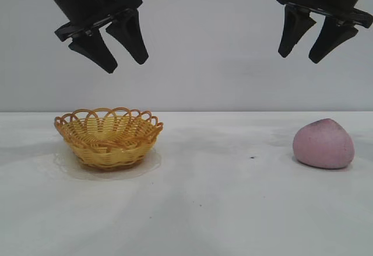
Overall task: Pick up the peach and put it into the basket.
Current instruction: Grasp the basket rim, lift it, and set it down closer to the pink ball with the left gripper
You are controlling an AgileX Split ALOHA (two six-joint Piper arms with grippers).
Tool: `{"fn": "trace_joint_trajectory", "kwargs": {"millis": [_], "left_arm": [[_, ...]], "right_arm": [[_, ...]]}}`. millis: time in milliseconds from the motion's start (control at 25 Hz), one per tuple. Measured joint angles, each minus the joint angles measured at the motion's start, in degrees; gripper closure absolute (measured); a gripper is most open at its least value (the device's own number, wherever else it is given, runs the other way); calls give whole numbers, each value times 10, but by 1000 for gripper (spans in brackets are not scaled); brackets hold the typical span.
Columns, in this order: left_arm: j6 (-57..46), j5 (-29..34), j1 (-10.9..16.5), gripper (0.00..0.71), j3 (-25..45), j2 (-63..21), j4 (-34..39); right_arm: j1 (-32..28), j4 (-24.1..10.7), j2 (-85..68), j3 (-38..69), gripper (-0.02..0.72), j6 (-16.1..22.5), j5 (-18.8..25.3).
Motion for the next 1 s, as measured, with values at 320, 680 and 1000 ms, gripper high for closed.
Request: {"fn": "trace_joint_trajectory", "kwargs": {"millis": [320, 680, 1000], "left_arm": [[0, 0, 0, 247, 0, 0, 0], [0, 0, 0, 247, 0, 0, 4], [-25, 126, 0, 247, -74, 0, 181]], "right_arm": [[0, 0, 0, 0, 241, 1, 0], [0, 1, 0, 0, 241, 1, 0], [0, 1, 0, 0, 241, 1, 0]]}}
